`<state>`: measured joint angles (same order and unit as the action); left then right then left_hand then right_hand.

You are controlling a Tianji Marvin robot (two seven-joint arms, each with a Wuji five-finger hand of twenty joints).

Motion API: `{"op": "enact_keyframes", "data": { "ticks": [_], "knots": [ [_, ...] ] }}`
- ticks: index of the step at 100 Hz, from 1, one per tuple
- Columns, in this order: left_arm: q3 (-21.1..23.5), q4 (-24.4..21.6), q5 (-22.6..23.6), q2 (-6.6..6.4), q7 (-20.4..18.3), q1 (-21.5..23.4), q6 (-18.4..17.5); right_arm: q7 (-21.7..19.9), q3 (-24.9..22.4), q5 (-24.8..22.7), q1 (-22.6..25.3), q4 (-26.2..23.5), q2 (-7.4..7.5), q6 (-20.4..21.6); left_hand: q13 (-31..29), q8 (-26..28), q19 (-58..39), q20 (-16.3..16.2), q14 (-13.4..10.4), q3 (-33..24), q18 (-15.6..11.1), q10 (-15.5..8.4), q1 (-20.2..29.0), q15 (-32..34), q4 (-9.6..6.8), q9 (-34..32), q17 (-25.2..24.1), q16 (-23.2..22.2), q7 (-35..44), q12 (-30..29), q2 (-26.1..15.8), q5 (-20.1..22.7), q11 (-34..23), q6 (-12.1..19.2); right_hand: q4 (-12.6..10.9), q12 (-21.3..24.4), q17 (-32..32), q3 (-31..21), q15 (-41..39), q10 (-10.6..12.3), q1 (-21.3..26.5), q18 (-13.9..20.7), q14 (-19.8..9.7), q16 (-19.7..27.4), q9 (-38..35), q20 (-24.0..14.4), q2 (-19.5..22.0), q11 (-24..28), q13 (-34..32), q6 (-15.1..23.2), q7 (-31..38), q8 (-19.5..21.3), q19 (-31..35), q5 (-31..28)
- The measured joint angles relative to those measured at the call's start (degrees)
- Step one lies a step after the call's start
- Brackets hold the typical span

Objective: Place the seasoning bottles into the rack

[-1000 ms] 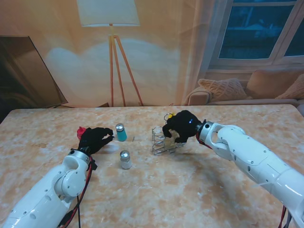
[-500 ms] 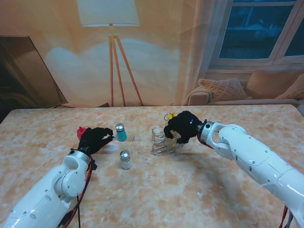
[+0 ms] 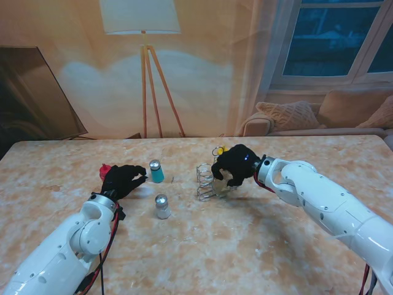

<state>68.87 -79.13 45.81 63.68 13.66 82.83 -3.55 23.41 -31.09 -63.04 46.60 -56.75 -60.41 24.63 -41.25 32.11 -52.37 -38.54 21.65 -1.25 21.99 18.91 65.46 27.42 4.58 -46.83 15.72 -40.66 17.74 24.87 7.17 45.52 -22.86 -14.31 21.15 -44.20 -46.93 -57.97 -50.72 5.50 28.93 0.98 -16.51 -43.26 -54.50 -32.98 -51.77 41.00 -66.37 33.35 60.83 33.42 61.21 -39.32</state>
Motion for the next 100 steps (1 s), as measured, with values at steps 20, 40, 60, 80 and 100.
{"op": "enact_keyframes", "data": {
  "ticks": [20,40,60,80,100],
  "knots": [
    [0.0,0.0,0.0,0.0,0.0,0.0,0.0,-1.2,-0.3,0.4,0.2,-0.3,0.0,0.2,0.0,0.0,0.0,0.0,0.0,-0.6,0.0,0.0,0.0,0.0,0.0,0.0,0.0,0.0,0.3,0.1,0.8,0.0,0.0,0.0,0.0,1.5,0.7,1.1,2.0,0.0,-0.8,0.0,0.6,1.4,0.5,0.0,3.1,-0.4,0.7,-1.3,-0.9,-2.0,-0.5,0.7],
    [0.0,0.0,0.0,0.0,0.0,0.0,0.0,-1.7,-0.3,0.8,0.1,-0.3,-0.04,0.6,0.0,0.0,0.0,0.0,0.0,-0.6,0.0,0.0,0.0,0.0,0.0,0.0,0.0,0.0,0.5,0.2,1.0,0.0,0.0,0.0,-0.1,5.6,1.5,1.2,5.0,0.6,-2.4,-0.4,1.2,3.3,1.1,0.0,6.3,-0.9,2.1,-3.8,-2.2,-3.2,-1.1,2.4],
    [0.0,0.0,0.1,-0.01,0.0,0.0,0.0,-2.1,-0.6,0.9,0.1,-0.4,-0.06,1.1,0.0,0.0,0.0,0.0,0.0,-1.3,0.0,-0.3,0.0,0.0,0.0,0.0,0.0,0.0,0.5,0.2,1.5,0.0,0.0,0.0,-1.5,8.8,3.9,1.1,10.1,1.8,-4.3,-2.2,2.5,6.4,4.0,0.0,8.8,-2.6,5.0,-7.6,-4.2,-3.2,-2.8,3.4],
    [-0.1,0.0,0.1,-0.02,0.0,0.0,0.0,-2.5,-2.1,0.4,0.6,-1.2,-0.01,1.7,0.0,0.0,0.0,0.0,0.0,-1.4,0.0,-0.6,0.0,0.0,0.0,0.0,0.0,0.0,0.6,0.2,1.5,0.0,0.0,0.0,-2.1,11.1,5.6,1.2,14.5,1.8,-5.2,-3.4,3.9,8.8,5.6,0.1,10.8,-5.3,6.7,-9.0,-6.6,-3.2,-4.0,4.0],
    [-0.1,0.0,0.1,-0.02,0.0,0.0,0.0,-4.5,-7.2,0.1,3.1,-3.6,0.05,2.4,0.0,0.0,0.0,0.0,0.0,-2.0,0.0,-0.6,0.0,0.0,0.0,0.0,0.0,0.0,0.7,0.2,2.1,0.0,-0.1,0.0,-3.0,11.2,6.8,1.2,16.0,1.8,-5.9,-3.8,4.7,9.5,6.3,0.6,11.6,-5.1,7.3,-9.4,-7.6,-3.2,-4.0,4.1]
  ]
}}
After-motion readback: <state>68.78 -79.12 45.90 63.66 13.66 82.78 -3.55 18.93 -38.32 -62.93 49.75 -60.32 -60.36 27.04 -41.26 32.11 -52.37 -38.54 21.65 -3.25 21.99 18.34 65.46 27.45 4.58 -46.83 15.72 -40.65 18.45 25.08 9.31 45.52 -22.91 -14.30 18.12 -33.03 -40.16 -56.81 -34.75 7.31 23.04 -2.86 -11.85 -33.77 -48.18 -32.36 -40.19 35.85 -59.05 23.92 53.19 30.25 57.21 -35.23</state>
